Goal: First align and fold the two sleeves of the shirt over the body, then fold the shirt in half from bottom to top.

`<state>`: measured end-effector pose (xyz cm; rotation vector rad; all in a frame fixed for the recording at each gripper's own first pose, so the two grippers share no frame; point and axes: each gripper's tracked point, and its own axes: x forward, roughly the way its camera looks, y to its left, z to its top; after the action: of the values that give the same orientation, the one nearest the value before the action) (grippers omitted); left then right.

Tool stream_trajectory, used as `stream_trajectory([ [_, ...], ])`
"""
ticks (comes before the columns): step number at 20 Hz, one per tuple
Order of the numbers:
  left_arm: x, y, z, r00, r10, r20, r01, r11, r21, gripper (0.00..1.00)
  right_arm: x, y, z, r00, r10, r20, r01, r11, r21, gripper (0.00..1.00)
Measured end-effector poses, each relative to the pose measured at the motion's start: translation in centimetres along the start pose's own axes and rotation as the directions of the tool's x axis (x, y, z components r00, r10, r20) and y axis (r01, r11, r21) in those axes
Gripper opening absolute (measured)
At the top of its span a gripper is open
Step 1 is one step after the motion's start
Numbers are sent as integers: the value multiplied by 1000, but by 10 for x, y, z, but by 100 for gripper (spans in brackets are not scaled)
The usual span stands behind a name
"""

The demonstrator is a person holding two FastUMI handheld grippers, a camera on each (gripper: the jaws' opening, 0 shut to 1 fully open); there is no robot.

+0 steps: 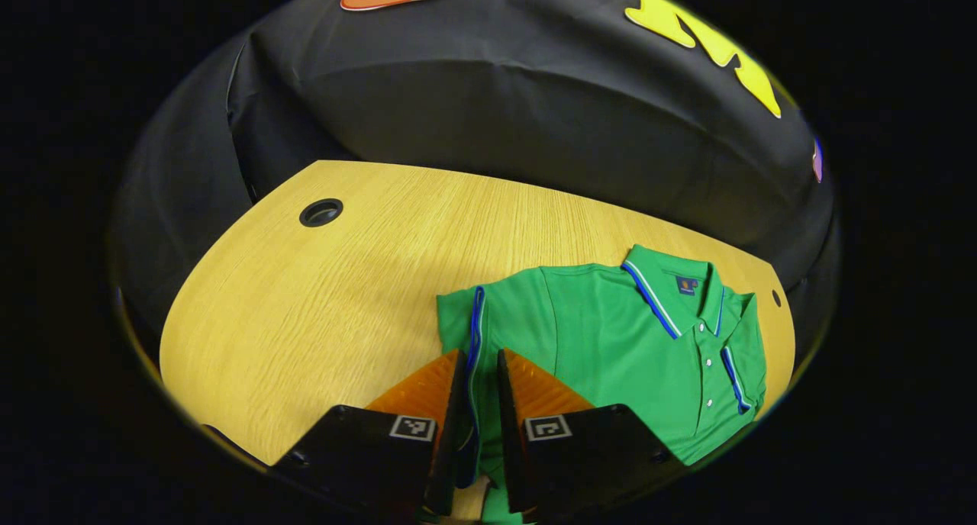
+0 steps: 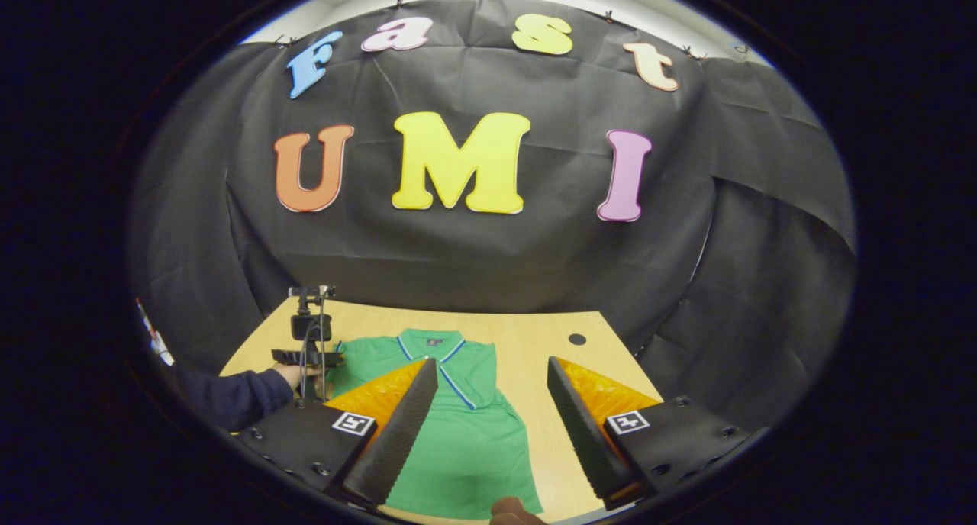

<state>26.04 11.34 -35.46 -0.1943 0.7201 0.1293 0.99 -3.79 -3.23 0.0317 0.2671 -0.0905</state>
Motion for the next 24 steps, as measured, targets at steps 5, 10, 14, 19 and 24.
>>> stream_trajectory([
  [5, -2, 2, -2, 1000, 5, -31, -4, 1000, 16, 6, 6, -12, 5, 1000, 23, 15, -24, 1000, 12, 92],
  [10, -8, 4, 10, 999, 40, -16, -39, 997, 64, 4, 8, -17, 7, 998, 61, 16, -60, 998, -11, 92],
  [14, -20, -21, 32, 1000, 12, 21, -14, 996, 90, 3, 12, -21, 13, 996, 84, 33, -83, 996, -38, 94],
  [19, -26, -67, 33, 999, -43, 14, 41, 993, 109, 3, 15, -28, 15, 994, 99, 33, -98, 995, -36, 92],
  [24, -29, -113, 25, 994, -113, -6, 113, 989, 96, 4, 16, -37, 8, 995, 95, 17, -94, 995, -32, 92],
])
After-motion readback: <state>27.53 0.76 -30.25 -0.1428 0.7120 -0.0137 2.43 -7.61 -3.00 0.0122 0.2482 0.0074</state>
